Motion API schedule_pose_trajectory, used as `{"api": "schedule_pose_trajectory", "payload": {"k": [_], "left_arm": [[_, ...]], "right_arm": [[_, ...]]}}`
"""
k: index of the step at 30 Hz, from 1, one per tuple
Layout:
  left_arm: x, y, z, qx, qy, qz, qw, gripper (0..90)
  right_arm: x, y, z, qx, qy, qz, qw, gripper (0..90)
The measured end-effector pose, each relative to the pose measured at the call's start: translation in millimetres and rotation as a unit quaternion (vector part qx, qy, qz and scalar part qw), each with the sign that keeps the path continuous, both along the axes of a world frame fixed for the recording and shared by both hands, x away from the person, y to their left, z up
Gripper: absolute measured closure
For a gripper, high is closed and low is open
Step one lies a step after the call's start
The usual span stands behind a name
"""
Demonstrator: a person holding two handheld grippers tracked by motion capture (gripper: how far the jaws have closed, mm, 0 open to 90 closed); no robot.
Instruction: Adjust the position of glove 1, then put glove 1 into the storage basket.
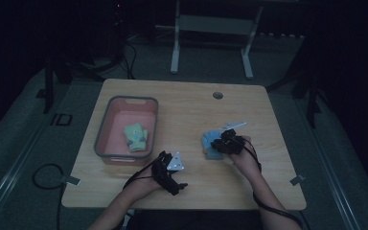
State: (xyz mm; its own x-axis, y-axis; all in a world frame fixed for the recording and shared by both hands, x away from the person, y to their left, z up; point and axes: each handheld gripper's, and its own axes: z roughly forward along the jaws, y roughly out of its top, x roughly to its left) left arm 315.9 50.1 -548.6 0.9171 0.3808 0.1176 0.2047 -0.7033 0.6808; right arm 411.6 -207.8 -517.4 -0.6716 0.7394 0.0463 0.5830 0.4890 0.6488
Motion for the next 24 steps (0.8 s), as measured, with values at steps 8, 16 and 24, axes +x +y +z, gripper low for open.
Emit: {"api": "schedule_pose_trajectory", "payload": {"k": [8, 16, 24], "left_arm": [[1.8, -16.1, 5.7, 0.000, 0.006, -0.008, 1.0000, 4.9], [3.6, -29.7, 7.8, 0.001, 0.023, -0.010, 0.9997, 4.2], [6.0, -37.0, 13.2, 0.006, 0.018, -0.015, 0.9997, 4.4]], "right_arm": [[-4.7, -14.3, 21.0, 0.023, -0.025, 0.015, 0.9993, 56.5], [-5.0, -29.4, 23.3, 0.030, -0.031, 0.013, 0.9990, 49.8], [-3.7, -37.7, 21.1, 0.059, -0.010, 0.025, 0.9979, 13.8]]}}
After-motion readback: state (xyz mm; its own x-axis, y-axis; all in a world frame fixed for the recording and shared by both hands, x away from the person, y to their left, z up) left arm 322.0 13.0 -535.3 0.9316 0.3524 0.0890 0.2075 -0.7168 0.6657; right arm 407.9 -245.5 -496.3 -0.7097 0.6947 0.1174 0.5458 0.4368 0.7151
